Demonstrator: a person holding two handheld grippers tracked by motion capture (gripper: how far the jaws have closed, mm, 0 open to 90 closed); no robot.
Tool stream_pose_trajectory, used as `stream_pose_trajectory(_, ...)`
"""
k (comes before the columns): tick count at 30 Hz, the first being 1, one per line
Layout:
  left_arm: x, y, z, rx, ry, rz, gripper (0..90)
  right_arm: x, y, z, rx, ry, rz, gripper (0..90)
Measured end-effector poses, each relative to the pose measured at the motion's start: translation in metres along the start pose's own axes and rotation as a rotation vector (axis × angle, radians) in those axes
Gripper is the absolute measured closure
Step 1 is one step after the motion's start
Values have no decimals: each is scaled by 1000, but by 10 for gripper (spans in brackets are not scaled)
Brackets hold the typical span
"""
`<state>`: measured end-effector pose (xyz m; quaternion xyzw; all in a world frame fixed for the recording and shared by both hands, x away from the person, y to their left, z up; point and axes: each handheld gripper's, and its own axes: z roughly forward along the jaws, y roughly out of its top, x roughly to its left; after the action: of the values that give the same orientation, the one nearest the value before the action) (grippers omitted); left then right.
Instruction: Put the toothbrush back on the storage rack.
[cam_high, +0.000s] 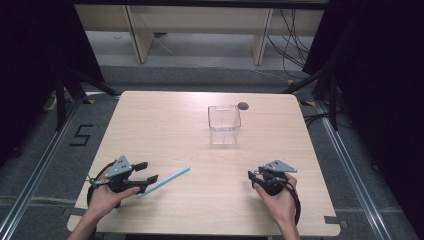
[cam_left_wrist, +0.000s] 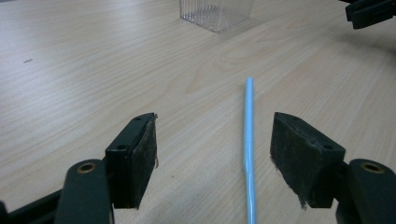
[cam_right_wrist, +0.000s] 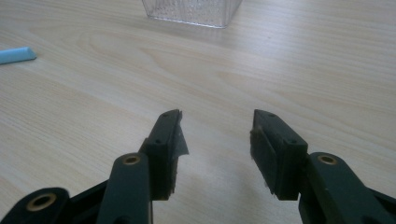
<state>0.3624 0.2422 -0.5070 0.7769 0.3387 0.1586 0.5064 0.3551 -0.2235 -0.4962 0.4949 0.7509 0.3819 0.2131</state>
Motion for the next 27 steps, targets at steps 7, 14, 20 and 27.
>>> stream_pose_trajectory(7, -2, 8, 4, 38, -11, 5, 335, -4, 4, -8, 13, 0, 10, 516)
stream_pose_trajectory(14, -4, 16, 13, 107, -50, 34, 376, -8, 6, -9, 40, -8, 24, 506)
stream_pose_trajectory(20, -7, 27, 23, 188, -70, 86, 417, -10, 7, -11, 73, -17, -12, 505)
stream_pose_trajectory(27, -11, 39, 38, 292, -104, 132, 491, -9, 11, -11, 97, 0, -13, 500)
